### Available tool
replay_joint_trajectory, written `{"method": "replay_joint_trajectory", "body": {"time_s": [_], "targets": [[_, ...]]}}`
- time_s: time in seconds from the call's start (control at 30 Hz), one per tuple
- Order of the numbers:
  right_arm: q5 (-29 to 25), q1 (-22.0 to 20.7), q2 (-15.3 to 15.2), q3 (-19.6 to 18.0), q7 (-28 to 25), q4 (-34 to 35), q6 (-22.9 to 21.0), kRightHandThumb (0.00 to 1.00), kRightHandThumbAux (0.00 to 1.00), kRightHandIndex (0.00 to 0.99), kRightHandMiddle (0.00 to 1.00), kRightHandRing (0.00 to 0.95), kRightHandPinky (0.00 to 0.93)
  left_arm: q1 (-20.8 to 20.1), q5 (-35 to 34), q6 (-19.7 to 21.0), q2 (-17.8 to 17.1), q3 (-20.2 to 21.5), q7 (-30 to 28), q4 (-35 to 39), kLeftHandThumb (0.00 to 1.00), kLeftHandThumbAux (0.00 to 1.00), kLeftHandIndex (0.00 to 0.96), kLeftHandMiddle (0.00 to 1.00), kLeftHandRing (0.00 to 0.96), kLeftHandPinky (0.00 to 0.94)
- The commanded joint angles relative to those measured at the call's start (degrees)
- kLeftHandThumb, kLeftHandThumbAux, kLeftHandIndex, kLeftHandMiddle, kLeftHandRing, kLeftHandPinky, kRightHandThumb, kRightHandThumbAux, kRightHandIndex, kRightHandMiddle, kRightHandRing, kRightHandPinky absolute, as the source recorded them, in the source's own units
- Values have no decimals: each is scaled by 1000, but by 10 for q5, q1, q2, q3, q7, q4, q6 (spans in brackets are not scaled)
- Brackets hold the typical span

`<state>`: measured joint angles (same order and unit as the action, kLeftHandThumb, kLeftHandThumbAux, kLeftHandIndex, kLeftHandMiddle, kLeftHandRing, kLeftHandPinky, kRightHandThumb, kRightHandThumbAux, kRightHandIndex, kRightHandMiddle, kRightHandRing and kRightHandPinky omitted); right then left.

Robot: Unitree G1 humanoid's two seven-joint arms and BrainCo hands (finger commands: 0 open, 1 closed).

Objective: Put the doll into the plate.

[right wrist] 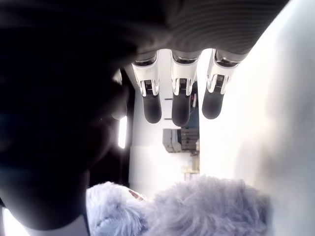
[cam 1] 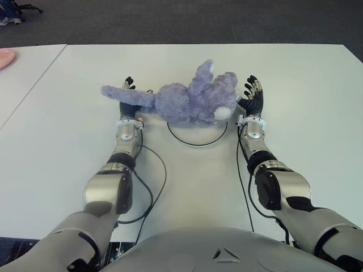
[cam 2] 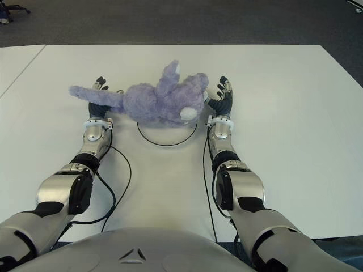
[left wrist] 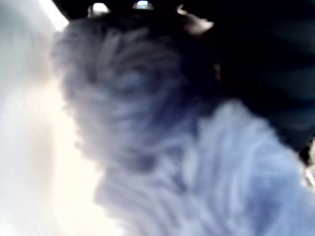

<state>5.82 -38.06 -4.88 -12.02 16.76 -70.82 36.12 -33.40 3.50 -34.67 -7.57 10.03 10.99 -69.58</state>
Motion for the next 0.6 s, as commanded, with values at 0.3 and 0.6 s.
{"method": "replay_joint_trajectory", "body": {"time_s": [0.3, 0.6], "targets": [[20, 125, 21, 19, 10, -71, -111, 0, 901, 129, 131, 101, 81, 122, 13, 68, 24, -7, 5, -79, 0, 787, 69, 95, 105, 127], [23, 125, 19, 26, 18, -71, -116, 0, 910, 145, 140, 101, 71, 121, 9, 71, 25, -2, 0, -79, 0, 796, 68, 89, 102, 126]]}}
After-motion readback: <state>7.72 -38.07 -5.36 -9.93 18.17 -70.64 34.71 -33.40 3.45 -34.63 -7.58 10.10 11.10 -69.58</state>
